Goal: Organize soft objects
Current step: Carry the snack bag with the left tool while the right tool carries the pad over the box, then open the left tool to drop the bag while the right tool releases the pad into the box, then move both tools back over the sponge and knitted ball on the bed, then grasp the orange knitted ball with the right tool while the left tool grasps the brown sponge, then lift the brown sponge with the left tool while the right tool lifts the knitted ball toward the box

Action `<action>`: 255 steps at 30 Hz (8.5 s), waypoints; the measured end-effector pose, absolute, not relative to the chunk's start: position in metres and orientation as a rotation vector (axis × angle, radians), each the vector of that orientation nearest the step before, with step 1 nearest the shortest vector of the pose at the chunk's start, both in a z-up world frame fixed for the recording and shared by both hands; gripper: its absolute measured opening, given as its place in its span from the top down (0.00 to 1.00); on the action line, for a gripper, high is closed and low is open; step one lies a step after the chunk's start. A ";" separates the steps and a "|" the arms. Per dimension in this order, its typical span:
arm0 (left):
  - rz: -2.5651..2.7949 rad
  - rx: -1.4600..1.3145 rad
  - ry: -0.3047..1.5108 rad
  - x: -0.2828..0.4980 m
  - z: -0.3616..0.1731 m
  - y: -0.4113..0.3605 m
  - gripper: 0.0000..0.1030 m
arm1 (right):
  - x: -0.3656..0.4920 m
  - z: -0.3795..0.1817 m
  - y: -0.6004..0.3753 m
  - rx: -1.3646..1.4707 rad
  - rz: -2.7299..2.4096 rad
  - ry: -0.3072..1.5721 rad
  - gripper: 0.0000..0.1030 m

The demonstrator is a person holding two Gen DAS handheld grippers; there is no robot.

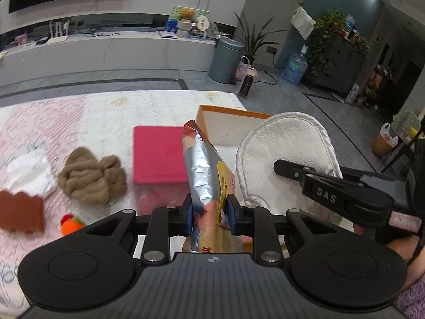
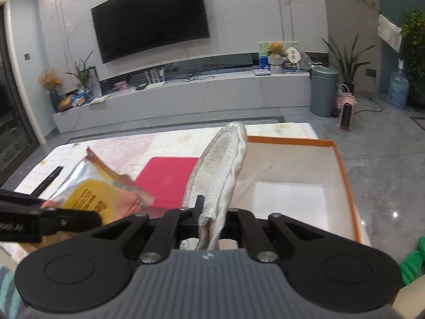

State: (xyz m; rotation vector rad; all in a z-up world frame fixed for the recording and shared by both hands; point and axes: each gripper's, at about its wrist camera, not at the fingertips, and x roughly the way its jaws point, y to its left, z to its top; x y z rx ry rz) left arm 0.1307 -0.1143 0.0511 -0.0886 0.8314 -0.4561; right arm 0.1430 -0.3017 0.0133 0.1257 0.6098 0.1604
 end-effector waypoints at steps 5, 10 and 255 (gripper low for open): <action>-0.476 -0.060 0.844 0.156 0.048 -0.143 0.73 | 0.168 0.004 -0.332 0.124 0.100 0.645 0.98; -0.520 -0.031 0.860 0.180 0.041 -0.177 0.73 | 0.191 -0.010 -0.357 0.115 0.068 0.688 0.98; -0.259 0.170 0.835 0.060 0.049 0.010 0.32 | 0.089 -0.009 -0.123 -0.043 0.394 0.681 0.60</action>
